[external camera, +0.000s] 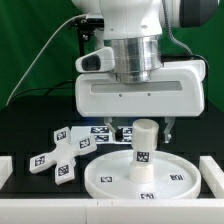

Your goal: Assemble round table

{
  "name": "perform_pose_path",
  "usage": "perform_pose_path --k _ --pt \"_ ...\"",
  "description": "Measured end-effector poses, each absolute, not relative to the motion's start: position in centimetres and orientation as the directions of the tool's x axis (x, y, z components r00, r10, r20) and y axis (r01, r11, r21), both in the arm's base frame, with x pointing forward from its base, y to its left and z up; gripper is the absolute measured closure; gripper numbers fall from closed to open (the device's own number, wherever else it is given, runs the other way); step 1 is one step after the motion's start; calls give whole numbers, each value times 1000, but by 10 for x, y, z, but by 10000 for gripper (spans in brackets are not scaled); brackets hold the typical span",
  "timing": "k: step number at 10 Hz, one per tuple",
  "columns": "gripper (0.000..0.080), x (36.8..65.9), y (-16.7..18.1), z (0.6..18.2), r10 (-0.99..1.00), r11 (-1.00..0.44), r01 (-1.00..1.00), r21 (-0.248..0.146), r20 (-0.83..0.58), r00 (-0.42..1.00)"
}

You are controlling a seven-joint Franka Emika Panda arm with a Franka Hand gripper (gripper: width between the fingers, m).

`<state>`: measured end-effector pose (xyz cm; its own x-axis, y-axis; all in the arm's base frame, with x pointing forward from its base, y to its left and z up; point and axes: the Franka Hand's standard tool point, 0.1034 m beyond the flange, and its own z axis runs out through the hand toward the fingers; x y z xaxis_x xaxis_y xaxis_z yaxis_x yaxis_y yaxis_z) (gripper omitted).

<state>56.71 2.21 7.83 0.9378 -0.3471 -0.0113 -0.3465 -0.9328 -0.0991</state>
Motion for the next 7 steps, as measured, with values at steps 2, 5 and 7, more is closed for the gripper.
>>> perform_pose_path --k 2,5,7 --pt "395 567 22 78 -435 -895 -435 -99 -21 900" --pt "392 567 23 78 -616 -782 -617 -92 -41 787" --pt "392 567 29 78 -771 -630 -772 -84 -59 635"
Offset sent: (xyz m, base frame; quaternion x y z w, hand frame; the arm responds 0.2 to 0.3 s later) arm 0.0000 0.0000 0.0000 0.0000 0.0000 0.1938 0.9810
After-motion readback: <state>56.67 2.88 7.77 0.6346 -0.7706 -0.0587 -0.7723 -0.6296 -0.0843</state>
